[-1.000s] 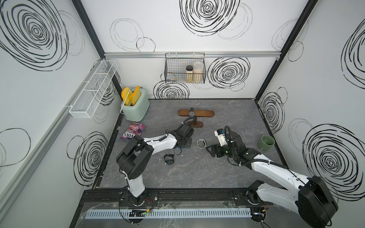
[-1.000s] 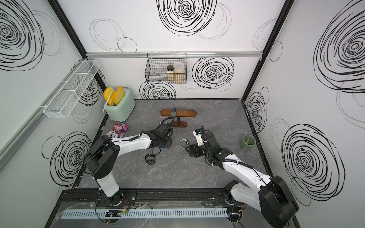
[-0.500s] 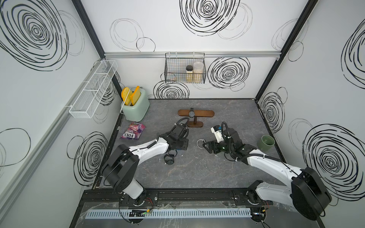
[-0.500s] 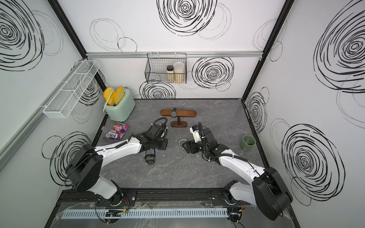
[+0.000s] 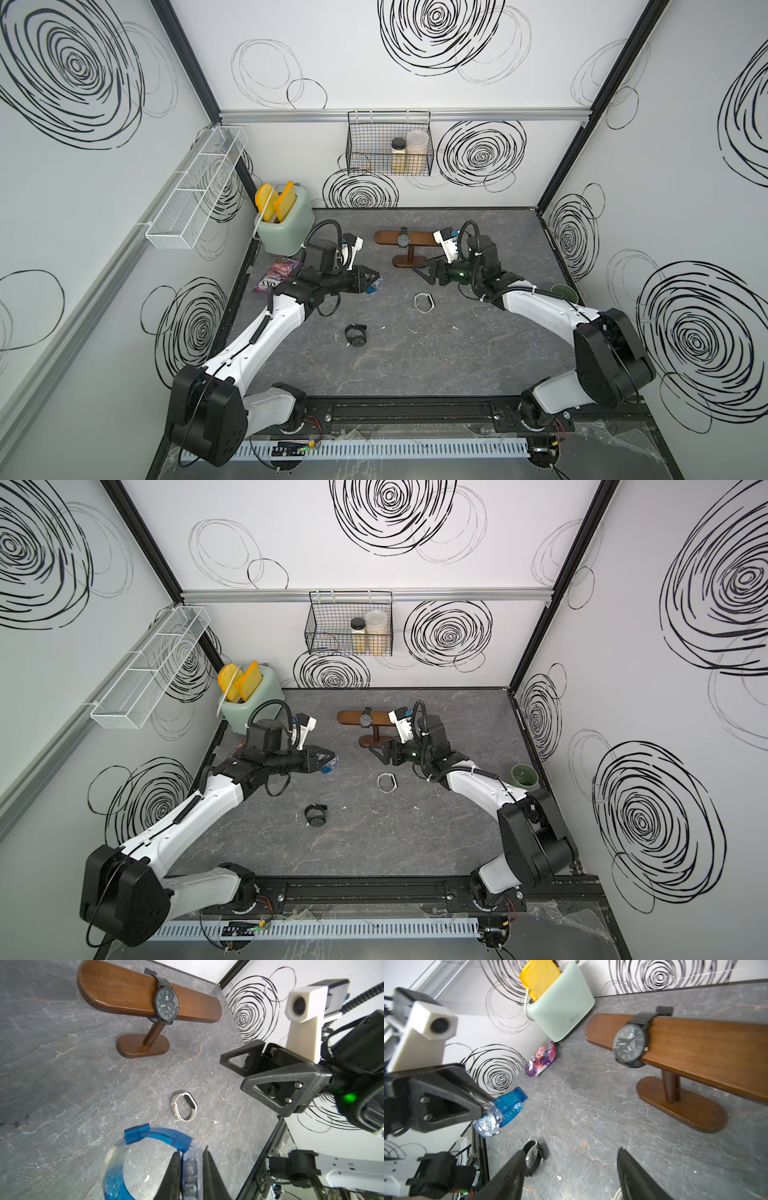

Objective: Place watch on stand
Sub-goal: Pick up the watch at the center of the board.

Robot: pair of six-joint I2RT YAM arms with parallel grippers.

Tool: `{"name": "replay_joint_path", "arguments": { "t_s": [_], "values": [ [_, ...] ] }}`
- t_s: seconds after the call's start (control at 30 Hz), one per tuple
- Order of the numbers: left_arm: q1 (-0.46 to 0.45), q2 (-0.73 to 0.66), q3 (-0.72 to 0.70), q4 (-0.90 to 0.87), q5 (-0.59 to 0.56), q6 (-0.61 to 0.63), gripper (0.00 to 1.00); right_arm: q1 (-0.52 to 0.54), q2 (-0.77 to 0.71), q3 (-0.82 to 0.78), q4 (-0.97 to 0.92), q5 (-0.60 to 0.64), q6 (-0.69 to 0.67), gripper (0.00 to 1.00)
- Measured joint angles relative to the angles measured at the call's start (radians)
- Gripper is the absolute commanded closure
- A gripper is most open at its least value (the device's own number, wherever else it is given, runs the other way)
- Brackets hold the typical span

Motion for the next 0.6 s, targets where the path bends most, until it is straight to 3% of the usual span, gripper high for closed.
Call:
{"name": "replay_joint_path", "arguments": {
  "t_s": [0.13, 0.37, 0.6],
  "values": [
    [0.063, -0.019, -0.084, 0.094, 0.126, -0.055, 1.00, 0.012, -0.022, -0.117, 0.157, -0.053, 0.045, 0.44],
    [0.085, -0.022, -0.129, 0.259, 0.291, -0.149, 1.00, 0.077, -0.020, -0.134, 0.259, -0.092, 0.068, 0.45],
    [0.086, -0.038, -0.197, 0.475, 0.360, -0.286, 1.00, 0.145, 0.051, -0.128, 0.363, -0.095, 0.119, 0.46]
  ]
}}
